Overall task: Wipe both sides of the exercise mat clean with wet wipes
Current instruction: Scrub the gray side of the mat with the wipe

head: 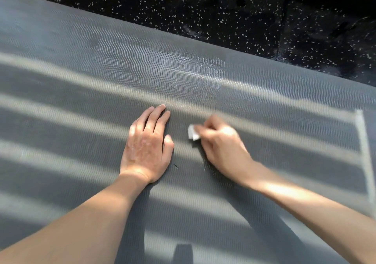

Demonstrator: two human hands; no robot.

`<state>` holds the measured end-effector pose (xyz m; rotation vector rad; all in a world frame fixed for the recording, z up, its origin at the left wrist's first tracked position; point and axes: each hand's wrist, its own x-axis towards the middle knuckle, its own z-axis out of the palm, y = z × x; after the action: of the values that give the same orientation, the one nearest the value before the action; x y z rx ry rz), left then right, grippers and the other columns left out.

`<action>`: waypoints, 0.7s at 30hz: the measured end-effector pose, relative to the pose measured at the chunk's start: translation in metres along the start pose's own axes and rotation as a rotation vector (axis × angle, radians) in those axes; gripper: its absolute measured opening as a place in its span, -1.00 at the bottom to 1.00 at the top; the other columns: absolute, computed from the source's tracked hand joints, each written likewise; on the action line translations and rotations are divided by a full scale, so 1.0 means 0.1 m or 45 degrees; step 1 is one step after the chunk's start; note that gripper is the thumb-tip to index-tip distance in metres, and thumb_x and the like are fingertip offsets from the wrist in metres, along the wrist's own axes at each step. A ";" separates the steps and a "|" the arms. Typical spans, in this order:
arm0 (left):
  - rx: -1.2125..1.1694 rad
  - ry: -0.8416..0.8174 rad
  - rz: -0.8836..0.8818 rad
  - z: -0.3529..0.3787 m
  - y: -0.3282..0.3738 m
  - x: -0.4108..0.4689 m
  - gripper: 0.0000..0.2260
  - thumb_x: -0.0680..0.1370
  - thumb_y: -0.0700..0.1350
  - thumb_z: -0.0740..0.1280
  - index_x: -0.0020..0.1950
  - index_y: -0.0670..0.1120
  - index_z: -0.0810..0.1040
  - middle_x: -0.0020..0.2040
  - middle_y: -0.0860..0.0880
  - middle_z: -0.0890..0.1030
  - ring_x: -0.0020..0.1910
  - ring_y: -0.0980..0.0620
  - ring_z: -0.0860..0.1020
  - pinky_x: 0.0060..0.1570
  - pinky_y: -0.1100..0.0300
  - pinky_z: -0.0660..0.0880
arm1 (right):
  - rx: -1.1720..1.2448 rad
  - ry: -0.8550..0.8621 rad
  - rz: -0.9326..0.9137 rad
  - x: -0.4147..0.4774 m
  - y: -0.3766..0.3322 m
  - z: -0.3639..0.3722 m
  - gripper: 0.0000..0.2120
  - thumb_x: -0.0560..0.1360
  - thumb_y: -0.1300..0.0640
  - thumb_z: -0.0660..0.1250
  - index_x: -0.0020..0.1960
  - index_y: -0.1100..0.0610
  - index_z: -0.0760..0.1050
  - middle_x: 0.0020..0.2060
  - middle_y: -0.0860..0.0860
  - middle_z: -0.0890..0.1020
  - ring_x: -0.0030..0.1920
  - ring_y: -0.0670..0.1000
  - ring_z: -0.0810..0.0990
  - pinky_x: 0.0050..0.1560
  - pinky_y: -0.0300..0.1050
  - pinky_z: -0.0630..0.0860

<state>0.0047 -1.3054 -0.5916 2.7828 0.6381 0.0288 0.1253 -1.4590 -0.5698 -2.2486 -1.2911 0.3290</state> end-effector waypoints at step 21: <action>-0.005 0.000 0.001 0.00 0.00 0.01 -0.48 0.53 0.00 0.08 0.44 -0.17 0.39 0.49 -0.07 0.37 0.46 -0.11 0.28 0.38 -0.08 0.29 | -0.107 0.041 0.114 -0.06 0.13 -0.10 -0.76 0.55 0.10 0.15 -0.02 0.20 0.55 -0.18 0.09 0.45 -0.29 0.14 0.47 -0.30 0.02 0.49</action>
<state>0.0055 -1.3046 -0.5913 2.7794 0.6365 0.0304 0.1363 -1.4729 -0.5687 -2.3775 -1.2104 0.2739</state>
